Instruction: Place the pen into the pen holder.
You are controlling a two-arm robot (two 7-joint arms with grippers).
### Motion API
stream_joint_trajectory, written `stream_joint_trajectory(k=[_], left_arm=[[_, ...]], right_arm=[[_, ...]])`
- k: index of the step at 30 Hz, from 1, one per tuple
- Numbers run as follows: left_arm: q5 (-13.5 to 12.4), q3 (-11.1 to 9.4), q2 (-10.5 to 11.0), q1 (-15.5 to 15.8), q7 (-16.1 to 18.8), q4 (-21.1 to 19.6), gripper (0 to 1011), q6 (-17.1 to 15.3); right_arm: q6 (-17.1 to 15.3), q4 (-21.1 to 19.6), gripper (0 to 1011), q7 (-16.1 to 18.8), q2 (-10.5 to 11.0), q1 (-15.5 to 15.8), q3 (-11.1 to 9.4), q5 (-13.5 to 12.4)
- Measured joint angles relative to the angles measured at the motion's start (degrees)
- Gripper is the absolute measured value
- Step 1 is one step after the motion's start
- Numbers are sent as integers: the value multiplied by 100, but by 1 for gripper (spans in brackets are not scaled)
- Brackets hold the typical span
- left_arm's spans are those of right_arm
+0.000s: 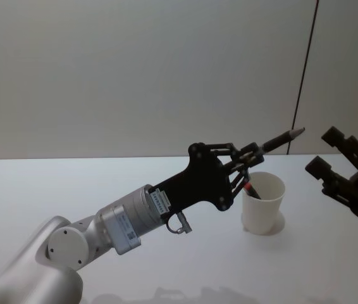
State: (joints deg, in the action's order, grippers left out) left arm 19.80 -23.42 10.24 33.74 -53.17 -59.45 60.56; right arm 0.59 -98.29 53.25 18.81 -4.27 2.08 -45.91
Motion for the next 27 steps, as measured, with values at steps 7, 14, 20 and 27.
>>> stream_joint_trajectory(k=[7, 14, 20, 27], left_arm=[[0, 0, 0, 0, -4, 0, 130, 0], [0, 0, 0, 0, -4, 0, 130, 1], [0, 0, 0, 0, -4, 0, 130, 0], [-1, 0, 0, 0, -4, 0, 129, 0]], right_arm=[[112, -85, 1001, -66, -61, -17, 101, 45], [220, -115, 1001, -244, -150, -55, 215, 187], [304, -103, 999, -425, -252, -122, 323, 325], [342, -39, 836, -589, -354, -214, 441, 436]])
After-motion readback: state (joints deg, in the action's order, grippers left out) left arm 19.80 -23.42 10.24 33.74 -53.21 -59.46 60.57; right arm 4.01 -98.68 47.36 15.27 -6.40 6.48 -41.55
